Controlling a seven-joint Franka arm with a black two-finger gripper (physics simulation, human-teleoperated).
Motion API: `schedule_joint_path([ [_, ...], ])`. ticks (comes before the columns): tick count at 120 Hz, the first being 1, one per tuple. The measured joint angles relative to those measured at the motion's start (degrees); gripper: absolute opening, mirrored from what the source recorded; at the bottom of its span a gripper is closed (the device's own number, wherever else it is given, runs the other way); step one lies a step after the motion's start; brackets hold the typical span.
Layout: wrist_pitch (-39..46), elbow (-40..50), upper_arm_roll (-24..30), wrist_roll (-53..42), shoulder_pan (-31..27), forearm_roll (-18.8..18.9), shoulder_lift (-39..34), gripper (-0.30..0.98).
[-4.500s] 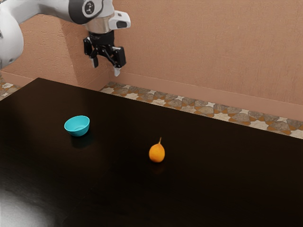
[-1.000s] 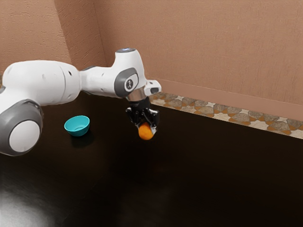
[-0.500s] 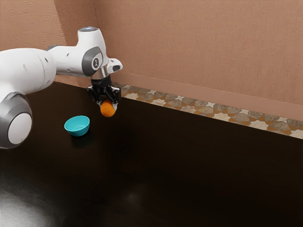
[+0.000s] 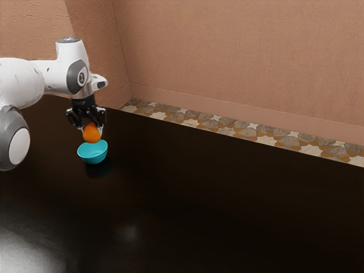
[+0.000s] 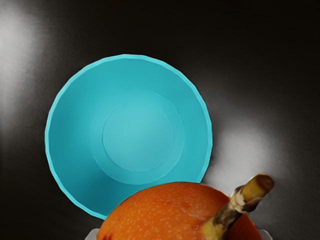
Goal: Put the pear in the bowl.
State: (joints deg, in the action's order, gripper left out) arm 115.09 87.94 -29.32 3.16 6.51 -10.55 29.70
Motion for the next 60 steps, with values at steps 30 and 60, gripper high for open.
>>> schedule_joint_path([
  [30, 0.52, -0.23, 0.58, 0.33, -1.37, -1.58, 2.68, 0.15],
  [60, 0.70, -0.41, 0.61, 0.36, -2.45, -2.69, 3.78, 0.24],
])
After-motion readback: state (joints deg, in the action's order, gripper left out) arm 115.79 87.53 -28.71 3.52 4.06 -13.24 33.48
